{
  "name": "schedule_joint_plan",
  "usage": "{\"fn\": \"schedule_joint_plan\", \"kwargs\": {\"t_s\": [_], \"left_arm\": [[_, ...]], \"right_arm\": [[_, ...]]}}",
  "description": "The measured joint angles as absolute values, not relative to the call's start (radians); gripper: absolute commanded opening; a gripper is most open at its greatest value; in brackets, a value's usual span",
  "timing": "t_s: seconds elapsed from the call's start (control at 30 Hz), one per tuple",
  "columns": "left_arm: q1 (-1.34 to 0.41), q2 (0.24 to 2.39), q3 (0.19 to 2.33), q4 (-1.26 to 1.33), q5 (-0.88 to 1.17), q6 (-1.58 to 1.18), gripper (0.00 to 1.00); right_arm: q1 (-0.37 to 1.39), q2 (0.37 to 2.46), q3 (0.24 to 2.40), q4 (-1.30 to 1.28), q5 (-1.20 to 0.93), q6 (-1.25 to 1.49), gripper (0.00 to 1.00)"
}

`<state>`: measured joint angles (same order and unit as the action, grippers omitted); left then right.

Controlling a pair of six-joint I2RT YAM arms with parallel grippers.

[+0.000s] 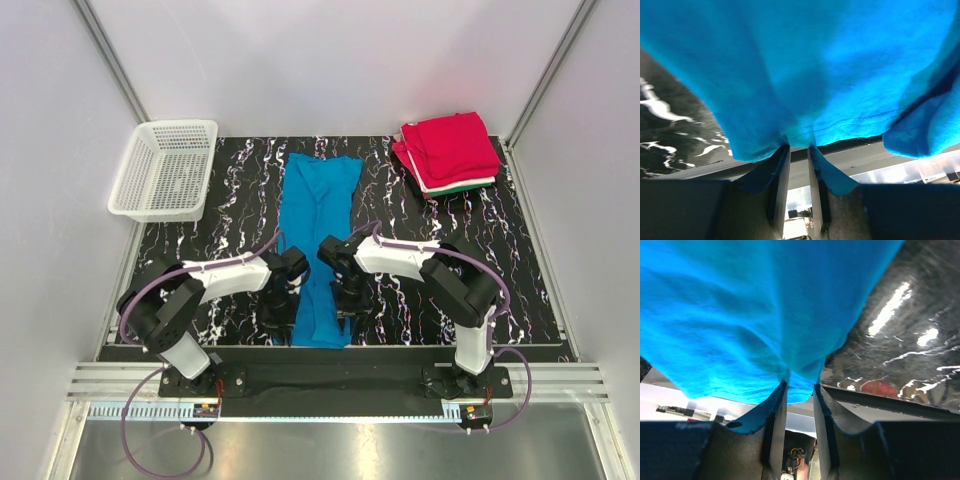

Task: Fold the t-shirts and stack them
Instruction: Fold the tshirt

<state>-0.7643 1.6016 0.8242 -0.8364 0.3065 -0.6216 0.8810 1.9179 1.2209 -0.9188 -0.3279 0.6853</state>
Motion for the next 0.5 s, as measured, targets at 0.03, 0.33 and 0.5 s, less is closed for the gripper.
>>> {"fn": "schedule_joint_plan", "kwargs": {"t_s": [0.03, 0.33, 0.5], "left_arm": [[-0.772, 1.607, 0.828, -0.836, 0.310, -0.624, 0.25], [-0.812, 1.619, 0.835, -0.830, 0.319, -0.656, 0.29], [-0.816, 1.591, 0.835, -0.823, 0.315, -0.672, 0.37]], "right_arm": [[0.881, 1.918, 1.219, -0.925, -0.324, 0.685, 0.34], [0.881, 1.918, 1.198, -0.955, -0.302, 0.684, 0.36], [0.881, 1.902, 1.203, -0.970, -0.273, 0.679, 0.42]]}}
